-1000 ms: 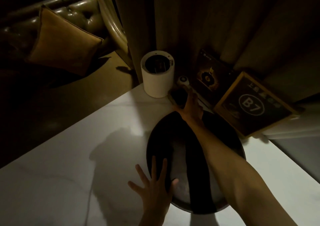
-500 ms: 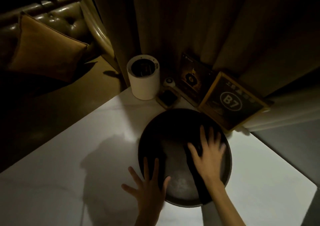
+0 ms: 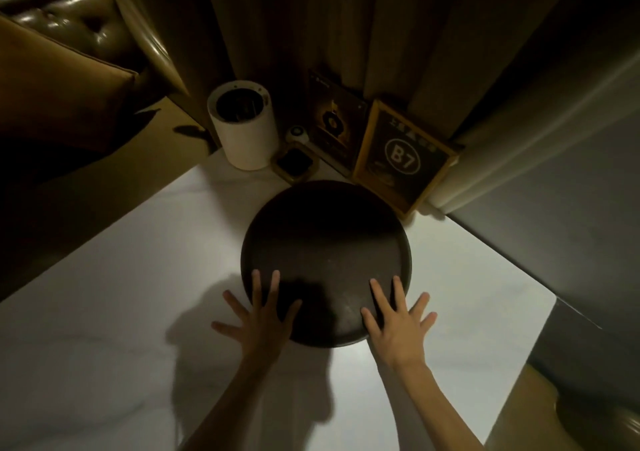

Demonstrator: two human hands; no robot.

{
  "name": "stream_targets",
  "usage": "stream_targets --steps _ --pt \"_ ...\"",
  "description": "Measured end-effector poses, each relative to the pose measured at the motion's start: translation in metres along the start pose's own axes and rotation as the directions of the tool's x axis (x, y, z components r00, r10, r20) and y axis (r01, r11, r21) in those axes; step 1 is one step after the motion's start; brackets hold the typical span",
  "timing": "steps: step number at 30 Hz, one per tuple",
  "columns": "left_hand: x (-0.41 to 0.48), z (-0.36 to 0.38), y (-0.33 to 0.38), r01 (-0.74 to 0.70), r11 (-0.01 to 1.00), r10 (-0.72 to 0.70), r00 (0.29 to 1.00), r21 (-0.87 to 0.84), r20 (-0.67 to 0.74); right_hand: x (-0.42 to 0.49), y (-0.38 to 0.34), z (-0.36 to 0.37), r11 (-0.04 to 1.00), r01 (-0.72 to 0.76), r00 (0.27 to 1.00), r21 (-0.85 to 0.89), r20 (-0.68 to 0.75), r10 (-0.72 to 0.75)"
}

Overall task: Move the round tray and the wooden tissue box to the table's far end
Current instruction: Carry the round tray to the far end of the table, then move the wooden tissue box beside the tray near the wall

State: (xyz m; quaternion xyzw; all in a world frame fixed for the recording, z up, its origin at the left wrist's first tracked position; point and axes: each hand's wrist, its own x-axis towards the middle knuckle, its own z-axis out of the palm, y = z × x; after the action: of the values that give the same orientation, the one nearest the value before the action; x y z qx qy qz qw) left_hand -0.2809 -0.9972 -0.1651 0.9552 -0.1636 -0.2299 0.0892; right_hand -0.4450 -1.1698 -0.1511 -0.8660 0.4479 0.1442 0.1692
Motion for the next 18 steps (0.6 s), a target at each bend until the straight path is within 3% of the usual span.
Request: stream_targets --steps 7,11,13,15,16,18 --pt "-0.001 -0.040 0.005 0.018 1.000 -0.022 0.981 0.023 0.192 -0.003 -0.007 -0.028 1.000 0.010 0.983 -0.006 0.183 -0.009" --pt "-0.023 -0.106 -0.019 -0.076 0.954 0.157 0.952 -0.291 0.264 0.000 -0.009 -0.080 0.972 -0.092 0.957 0.215 0.289 0.027" --pt "-0.054 -0.139 -0.037 -0.094 0.943 0.148 0.978 -0.320 0.149 -0.019 -0.022 -0.110 0.961 -0.030 0.989 0.274 0.149 -0.012" --pt "-0.096 -0.160 -0.059 -0.119 0.962 0.095 0.989 -0.244 -0.109 -0.055 -0.049 -0.136 0.921 0.093 0.995 0.378 -0.006 -0.098" --pt "-0.122 -0.169 -0.070 -0.161 0.971 0.114 0.961 -0.176 -0.252 -0.078 -0.065 -0.143 0.897 0.154 0.988 0.415 -0.047 -0.148" --pt "-0.183 -0.184 -0.099 -0.056 0.968 -0.018 0.957 -0.246 -0.290 -0.131 -0.098 -0.147 0.844 0.287 0.955 0.452 -0.068 -0.288"
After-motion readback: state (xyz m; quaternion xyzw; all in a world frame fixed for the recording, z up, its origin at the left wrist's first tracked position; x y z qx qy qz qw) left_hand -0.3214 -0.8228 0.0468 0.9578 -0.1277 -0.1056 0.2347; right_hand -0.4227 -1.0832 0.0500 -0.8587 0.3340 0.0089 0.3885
